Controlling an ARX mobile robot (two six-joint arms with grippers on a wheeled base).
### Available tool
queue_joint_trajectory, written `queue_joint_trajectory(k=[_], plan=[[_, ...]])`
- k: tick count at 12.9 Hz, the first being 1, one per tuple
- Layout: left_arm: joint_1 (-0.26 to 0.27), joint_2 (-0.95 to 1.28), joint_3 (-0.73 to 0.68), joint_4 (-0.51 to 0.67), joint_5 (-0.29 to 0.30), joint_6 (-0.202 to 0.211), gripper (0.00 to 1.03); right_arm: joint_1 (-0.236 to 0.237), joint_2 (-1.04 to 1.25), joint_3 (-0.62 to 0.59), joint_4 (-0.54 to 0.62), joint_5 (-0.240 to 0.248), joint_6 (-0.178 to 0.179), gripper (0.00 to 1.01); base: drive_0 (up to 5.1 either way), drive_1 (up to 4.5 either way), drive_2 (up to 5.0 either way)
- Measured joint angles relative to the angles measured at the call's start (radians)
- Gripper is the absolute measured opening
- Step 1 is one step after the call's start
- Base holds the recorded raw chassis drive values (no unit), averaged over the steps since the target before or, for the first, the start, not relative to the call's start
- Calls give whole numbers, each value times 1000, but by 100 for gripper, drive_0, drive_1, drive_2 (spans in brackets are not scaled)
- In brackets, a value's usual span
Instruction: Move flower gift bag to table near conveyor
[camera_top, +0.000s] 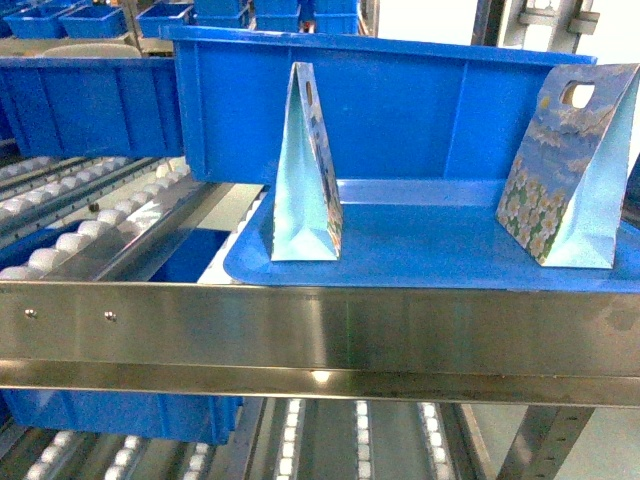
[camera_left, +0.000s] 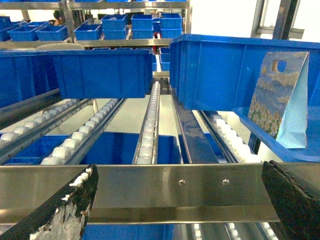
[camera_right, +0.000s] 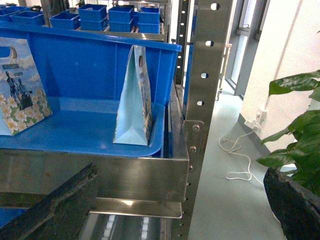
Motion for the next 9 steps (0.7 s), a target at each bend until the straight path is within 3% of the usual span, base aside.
queue_joint_trajectory(k=[3,4,5,8,9], plan=[[0,0,0,0,0,0,98,0,0,0,0,0,0,98,0,0,0],[5,58,0,79,29,0,98,109,45,0,124,79,-12,98,0,0,0],[8,127,0,154,50,0,98,142,141,0,211,87,-15,98,0,0,0],[55,487,10,515,125,0,98,142,545,58,602,71,-29,98,0,0,0],[33,767,91,747,147,0,98,124,793,175,792,56,-30,98,0,0,0]])
